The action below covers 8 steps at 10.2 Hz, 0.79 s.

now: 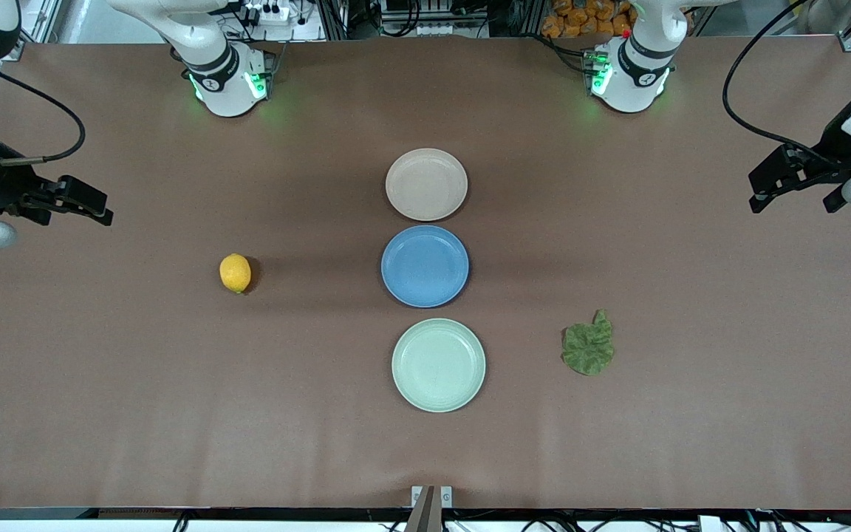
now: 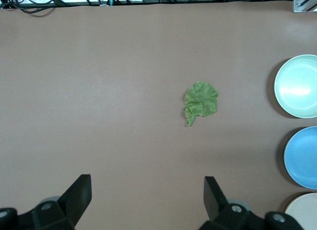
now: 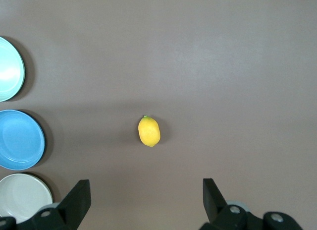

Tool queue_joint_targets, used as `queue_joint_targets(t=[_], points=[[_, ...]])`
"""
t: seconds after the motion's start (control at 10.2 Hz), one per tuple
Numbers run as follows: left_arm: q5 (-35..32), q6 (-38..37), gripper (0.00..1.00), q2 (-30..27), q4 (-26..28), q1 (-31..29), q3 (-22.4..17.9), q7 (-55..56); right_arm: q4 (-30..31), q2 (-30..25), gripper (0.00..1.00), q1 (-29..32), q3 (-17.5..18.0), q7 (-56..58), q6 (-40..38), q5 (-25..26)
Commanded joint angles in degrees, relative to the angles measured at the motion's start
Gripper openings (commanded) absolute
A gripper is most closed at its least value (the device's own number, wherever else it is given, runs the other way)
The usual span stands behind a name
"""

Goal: Pick lemon and lettuce from plates

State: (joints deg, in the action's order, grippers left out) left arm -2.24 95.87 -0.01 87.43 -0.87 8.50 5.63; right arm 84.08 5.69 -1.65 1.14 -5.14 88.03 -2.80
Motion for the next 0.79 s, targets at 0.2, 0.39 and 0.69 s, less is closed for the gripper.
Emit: queue_joint_targets(t=[0.2, 0.39, 0.69], points=[[1.01, -0.33, 1.0, 0.18, 0.55, -0.01, 0.03, -1.58, -0.58, -0.33, 1.0, 0.42, 0.36, -0.48, -0.76, 0.69], [1.01, -0.33, 1.0, 0.27, 0.55, 0.08, 0.11, -1.67, -0.58, -0.33, 1.0, 0.42, 0.36, -0.39, -0.58, 0.69], [1.27, -0.94, 1.0, 0.44, 0.55, 0.08, 0.11, -1.67, -0.58, -0.33, 1.0, 0.42, 0.36, -0.48, -0.4, 0.69]])
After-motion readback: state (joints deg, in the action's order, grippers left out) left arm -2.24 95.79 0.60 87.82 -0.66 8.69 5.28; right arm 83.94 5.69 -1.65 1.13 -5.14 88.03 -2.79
